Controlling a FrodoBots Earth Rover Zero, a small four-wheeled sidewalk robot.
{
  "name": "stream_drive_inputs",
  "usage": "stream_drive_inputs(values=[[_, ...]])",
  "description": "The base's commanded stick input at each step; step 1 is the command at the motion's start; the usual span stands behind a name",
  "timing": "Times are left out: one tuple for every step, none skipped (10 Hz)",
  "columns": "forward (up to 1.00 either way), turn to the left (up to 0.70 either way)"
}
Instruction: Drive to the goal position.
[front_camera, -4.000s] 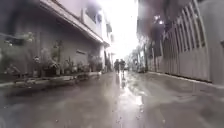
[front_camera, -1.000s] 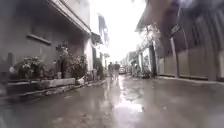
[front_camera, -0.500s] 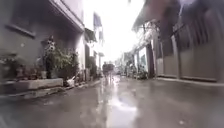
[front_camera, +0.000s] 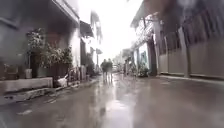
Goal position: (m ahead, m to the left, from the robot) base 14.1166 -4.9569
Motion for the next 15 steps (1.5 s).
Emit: stream_drive_inputs(values=[[0.99, 0.0], [0.99, 0.0], [0.99, 0.0], [0.99, 0.0], [0.99, 0.0], [0.99, 0.0], [0.99, 0.0], [0.99, 0.0], [0.99, 0.0], [0.99, 0.0], [0.99, 0.0], [0.99, 0.0], [0.99, 0.0], [0.99, 0.0], [0.99, 0.0]])
